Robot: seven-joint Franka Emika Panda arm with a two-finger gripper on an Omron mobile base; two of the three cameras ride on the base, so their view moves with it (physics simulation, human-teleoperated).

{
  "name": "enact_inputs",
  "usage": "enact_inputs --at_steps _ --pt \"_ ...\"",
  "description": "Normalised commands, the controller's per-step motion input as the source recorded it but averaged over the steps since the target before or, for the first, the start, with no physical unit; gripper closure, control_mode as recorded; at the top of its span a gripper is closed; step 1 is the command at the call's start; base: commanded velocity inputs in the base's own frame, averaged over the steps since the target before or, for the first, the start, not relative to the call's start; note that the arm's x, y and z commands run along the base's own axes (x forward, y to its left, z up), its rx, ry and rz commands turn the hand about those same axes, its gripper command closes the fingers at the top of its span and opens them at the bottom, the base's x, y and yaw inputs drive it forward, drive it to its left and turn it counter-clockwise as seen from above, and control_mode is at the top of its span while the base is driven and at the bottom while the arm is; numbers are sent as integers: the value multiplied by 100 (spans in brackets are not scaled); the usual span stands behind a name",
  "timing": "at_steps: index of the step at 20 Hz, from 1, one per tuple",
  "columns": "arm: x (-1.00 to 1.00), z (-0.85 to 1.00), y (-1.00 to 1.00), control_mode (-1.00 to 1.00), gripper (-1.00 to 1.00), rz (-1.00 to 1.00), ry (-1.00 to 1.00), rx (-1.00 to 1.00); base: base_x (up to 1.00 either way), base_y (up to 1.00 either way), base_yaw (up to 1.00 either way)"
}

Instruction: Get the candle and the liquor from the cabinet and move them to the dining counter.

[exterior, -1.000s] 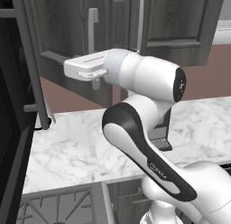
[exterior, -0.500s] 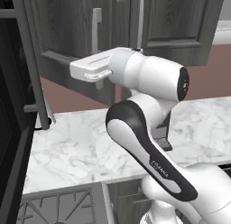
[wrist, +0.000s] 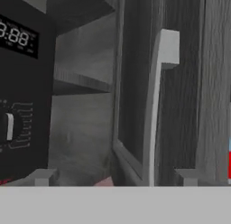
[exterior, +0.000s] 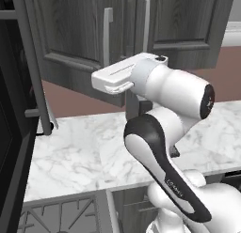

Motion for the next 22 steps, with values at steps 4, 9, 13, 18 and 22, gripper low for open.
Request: enact_inputs --at_steps 4,9,13,18,22 --pt "-100 0 -37 -100 -100 -42 0 6 0 0 0" --pt "-67 2 -41 -100 -100 -30 0 6 0 0 0" --pt "3 0 -58 -100 -100 29 -1 5 0 0 0" --pt "0 0 -56 -100 -100 46 -8 1 0 0 0" --pt "0 0 -67 -100 -100 42 -5 0 0 0 0"
